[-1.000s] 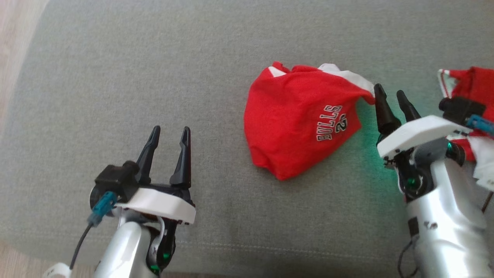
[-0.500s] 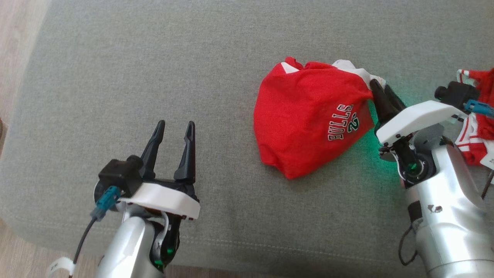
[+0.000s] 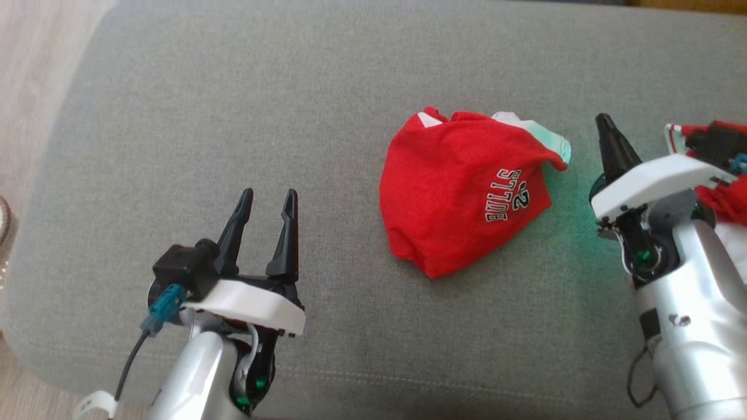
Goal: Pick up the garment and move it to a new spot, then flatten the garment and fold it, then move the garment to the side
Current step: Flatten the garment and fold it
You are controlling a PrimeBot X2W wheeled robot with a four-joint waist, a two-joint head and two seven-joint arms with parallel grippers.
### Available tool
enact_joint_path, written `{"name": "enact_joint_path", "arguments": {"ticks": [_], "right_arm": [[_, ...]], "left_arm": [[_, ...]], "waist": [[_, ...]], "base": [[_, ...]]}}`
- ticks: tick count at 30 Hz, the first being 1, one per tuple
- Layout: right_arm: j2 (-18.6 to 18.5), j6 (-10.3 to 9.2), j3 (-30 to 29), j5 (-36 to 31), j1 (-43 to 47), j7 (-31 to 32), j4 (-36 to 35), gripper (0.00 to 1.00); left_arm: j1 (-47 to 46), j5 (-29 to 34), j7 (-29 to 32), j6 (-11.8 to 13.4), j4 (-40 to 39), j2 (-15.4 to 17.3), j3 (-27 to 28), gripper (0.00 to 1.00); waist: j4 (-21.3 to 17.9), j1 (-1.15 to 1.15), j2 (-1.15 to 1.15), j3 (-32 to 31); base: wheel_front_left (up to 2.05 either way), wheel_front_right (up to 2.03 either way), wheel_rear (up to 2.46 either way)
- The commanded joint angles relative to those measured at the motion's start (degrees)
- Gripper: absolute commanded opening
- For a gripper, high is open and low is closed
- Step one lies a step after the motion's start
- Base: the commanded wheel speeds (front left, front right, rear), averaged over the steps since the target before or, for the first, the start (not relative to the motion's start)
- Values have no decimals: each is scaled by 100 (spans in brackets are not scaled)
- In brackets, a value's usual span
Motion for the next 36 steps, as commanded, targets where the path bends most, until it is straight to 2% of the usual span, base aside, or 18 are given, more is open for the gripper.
{"name": "enact_joint_path", "arguments": {"ticks": [1,6,9,15,22,23,24,36], "right_arm": [[-53,-4,131,-149,61,-223,-244,0],[-190,-4,251,-807,521,-960,-564,0],[-223,-4,273,-1427,922,-1410,-850,0],[16,-4,160,-2409,1693,-1813,-1445,0],[464,-4,-154,-3425,2615,-1890,-2293,0],[492,-4,-170,-3548,2687,-1887,-2349,16],[518,-4,-192,-3648,2752,-1876,-2396,100],[608,-4,-336,-3925,2890,-1707,-2750,100]], "left_arm": [[-50,-24,-45,39,-184,28,141,100],[108,-18,-45,77,-206,28,173,100],[216,-6,-45,88,-273,28,216,100],[431,-41,-45,138,-340,28,315,100],[667,-15,-45,243,-593,28,440,100],[699,3,-45,253,-616,28,448,100],[723,8,-45,265,-635,28,455,100],[637,0,-45,218,-629,28,369,100]], "waist": [[3,0,0,-142],[-55,0,0,-420],[-123,0,0,-577],[-273,0,0,-785],[-401,0,0,-824],[-402,0,0,-825],[-396,0,0,-825],[-227,0,0,-675]], "base": [[0,0,0],[0,0,0],[0,0,0],[0,0,0],[0,0,0],[0,0,0],[0,0,0],[0,0,0]]}}
